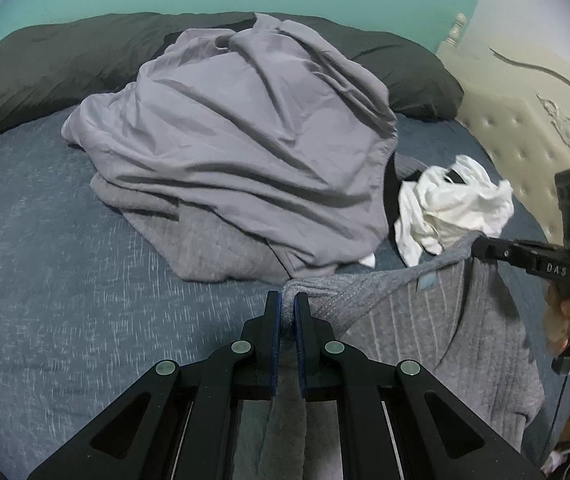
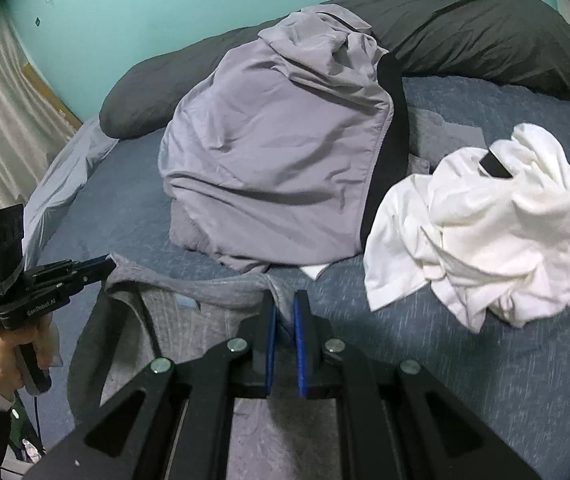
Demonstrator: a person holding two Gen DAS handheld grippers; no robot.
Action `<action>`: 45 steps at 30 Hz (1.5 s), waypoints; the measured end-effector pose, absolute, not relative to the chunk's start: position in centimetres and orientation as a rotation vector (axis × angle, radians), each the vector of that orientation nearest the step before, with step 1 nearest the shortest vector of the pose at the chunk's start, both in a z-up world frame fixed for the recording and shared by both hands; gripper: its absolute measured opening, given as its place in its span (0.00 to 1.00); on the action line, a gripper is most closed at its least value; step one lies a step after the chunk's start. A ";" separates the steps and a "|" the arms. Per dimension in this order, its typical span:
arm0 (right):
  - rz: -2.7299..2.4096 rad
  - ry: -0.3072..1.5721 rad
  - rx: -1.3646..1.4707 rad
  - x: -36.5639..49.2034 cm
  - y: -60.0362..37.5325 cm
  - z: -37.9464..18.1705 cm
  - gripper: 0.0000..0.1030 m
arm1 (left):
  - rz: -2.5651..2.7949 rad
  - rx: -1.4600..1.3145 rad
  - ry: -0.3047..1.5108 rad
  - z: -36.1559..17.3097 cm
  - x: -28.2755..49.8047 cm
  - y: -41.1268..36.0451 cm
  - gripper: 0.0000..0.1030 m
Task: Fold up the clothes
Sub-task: 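Lower the sweater flat onto the bed and open both grippers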
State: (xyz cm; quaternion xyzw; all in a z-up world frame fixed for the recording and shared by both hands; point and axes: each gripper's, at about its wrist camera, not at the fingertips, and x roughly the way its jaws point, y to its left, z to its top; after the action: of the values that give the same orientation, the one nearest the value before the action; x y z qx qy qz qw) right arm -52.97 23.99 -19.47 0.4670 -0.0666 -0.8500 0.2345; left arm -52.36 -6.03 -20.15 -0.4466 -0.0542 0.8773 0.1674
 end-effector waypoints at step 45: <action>-2.474 -0.251 1.225 -60.3 25.5 -22.9 0.30 | 2.552 -1.315 -0.292 -21.5 -58.7 -9.6 0.25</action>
State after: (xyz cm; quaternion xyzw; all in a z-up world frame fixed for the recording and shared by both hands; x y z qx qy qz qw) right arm -60.27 25.46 -22.89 0.4345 -0.0891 -0.8773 0.1836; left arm -58.65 -9.58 -21.54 -0.4519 -0.1003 0.8771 0.1278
